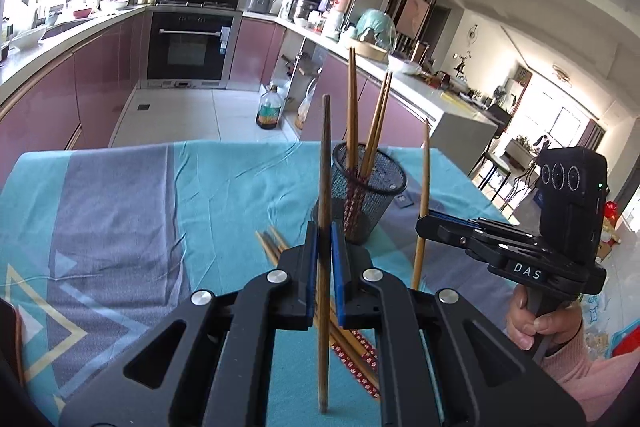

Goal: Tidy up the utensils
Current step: 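Lift both held chopsticks upright and carry them above the mesh holder, then lower both chopsticks into the mesh holder and open both grippers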

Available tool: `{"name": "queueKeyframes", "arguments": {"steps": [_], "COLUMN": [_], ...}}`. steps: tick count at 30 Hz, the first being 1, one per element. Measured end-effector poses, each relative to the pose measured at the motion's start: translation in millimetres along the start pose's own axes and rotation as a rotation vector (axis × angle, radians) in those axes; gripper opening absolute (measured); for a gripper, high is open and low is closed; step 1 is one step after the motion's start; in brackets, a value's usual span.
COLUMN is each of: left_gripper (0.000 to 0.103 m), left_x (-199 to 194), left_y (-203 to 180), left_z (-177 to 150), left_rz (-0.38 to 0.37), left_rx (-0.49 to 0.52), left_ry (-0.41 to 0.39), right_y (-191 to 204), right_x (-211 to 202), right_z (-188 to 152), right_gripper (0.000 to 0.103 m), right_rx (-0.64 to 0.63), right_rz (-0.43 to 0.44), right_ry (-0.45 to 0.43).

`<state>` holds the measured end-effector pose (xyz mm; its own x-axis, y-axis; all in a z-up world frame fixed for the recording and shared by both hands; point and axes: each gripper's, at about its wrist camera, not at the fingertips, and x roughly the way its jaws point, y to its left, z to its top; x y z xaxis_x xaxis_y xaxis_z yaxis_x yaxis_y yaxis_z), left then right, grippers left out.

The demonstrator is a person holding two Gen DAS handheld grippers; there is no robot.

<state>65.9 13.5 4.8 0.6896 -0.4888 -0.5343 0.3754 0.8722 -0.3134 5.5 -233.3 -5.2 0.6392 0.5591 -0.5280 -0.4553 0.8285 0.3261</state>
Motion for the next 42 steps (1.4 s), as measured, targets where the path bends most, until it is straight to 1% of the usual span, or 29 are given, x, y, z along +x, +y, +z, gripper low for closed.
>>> {"name": "queueKeyframes", "arguments": {"steps": [3,7,11,16,22,32,42], "left_gripper": [0.007,0.007,0.007,0.007,0.007,0.007,0.007], "left_x": [-8,-18,-25,-25,-22,-13,-5], "left_y": [-3,-3,-5,-9,-19,-31,-45], "left_z": [7,14,25,40,58,90,118], "left_rz": [-0.022,-0.071,-0.074,-0.08,-0.089,-0.093,-0.098], "left_rx": [-0.003,-0.023,-0.027,-0.023,0.009,0.04,0.071], "left_ry": [-0.025,-0.06,-0.105,-0.137,-0.177,-0.208,-0.25], "right_y": [-3,-7,-11,-13,-14,-21,-16], "right_x": [-8,-17,-24,-30,-32,-38,-39], "right_z": [5,13,21,32,46,75,97], "right_gripper": [0.005,0.005,0.005,0.005,0.005,0.005,0.005], "right_rx": [-0.001,0.0,-0.004,-0.014,-0.029,-0.048,-0.085], "right_rz": [-0.002,-0.001,-0.005,-0.014,-0.031,-0.051,-0.068], "right_ry": [-0.028,-0.061,-0.093,-0.119,-0.147,-0.21,-0.256]}}
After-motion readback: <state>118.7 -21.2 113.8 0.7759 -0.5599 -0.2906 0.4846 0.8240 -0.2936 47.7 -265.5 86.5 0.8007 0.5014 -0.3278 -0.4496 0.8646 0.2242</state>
